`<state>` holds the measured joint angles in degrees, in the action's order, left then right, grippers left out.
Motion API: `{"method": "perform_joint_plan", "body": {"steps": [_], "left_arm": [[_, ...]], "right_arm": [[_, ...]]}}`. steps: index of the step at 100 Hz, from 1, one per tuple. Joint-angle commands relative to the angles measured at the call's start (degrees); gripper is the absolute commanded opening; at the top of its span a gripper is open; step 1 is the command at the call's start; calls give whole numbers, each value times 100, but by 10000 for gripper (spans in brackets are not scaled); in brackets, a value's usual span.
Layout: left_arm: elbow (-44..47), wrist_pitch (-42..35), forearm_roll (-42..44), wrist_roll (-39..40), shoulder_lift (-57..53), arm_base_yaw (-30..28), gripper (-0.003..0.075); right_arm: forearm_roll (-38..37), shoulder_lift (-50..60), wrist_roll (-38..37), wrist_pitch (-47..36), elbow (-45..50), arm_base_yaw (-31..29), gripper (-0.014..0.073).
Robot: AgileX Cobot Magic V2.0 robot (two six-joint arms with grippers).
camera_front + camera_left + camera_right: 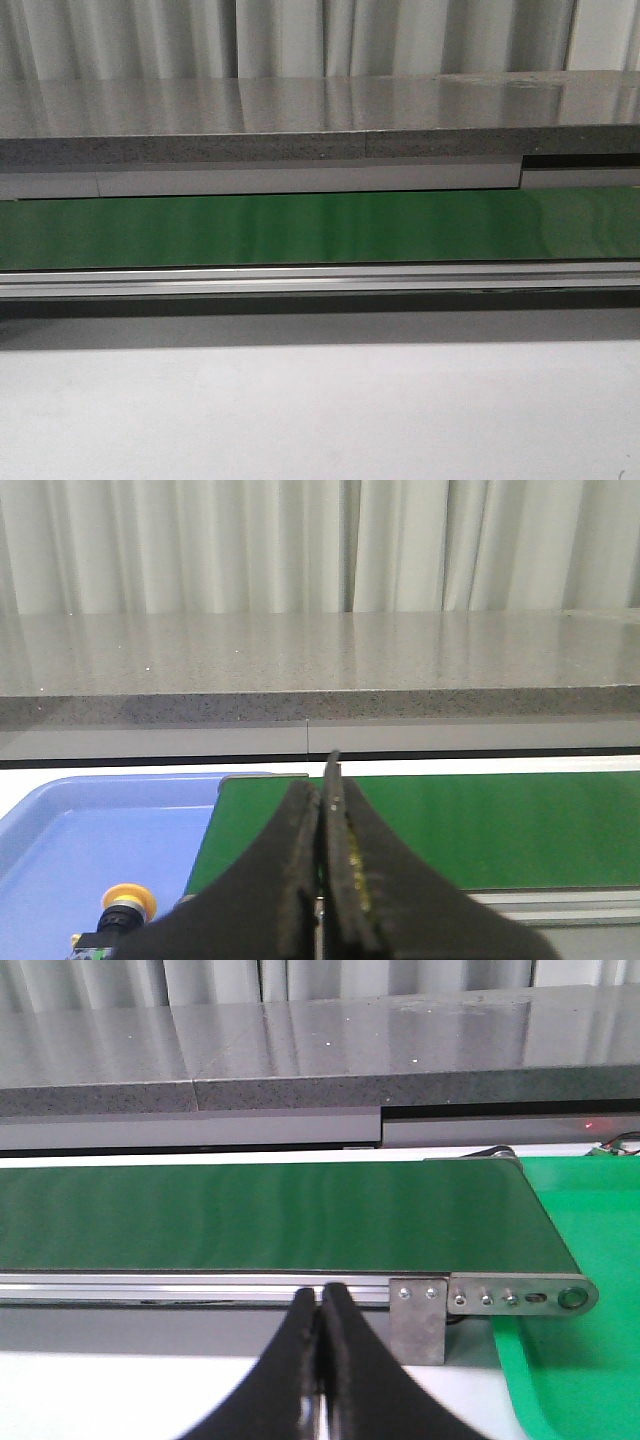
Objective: Move button from left to right
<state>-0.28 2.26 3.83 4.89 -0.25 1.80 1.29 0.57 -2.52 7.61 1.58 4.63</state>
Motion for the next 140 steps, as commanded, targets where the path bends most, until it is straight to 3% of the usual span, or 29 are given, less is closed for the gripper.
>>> {"method": "perform_joint_plan", "body": {"steps": [1, 53, 76, 112, 140], "left_arm": [[338, -442, 1, 51, -176, 35, -20], [134, -413, 24, 51, -159, 35, -20], [-859, 525, -117, 51, 533, 35, -20], [-3227, 3498, -102, 51, 2663, 35, -20], [-3670, 3661, -497, 51, 3328, 35, -20]], "right_arm": [[-6, 111, 26, -483, -85, 8, -67], [-6, 111, 26, -483, -85, 8, -67], [-6, 111, 26, -483, -85, 8, -67], [-6, 111, 26, -483, -85, 8, -67], [-6, 111, 26, -483, -85, 8, -67]]}}
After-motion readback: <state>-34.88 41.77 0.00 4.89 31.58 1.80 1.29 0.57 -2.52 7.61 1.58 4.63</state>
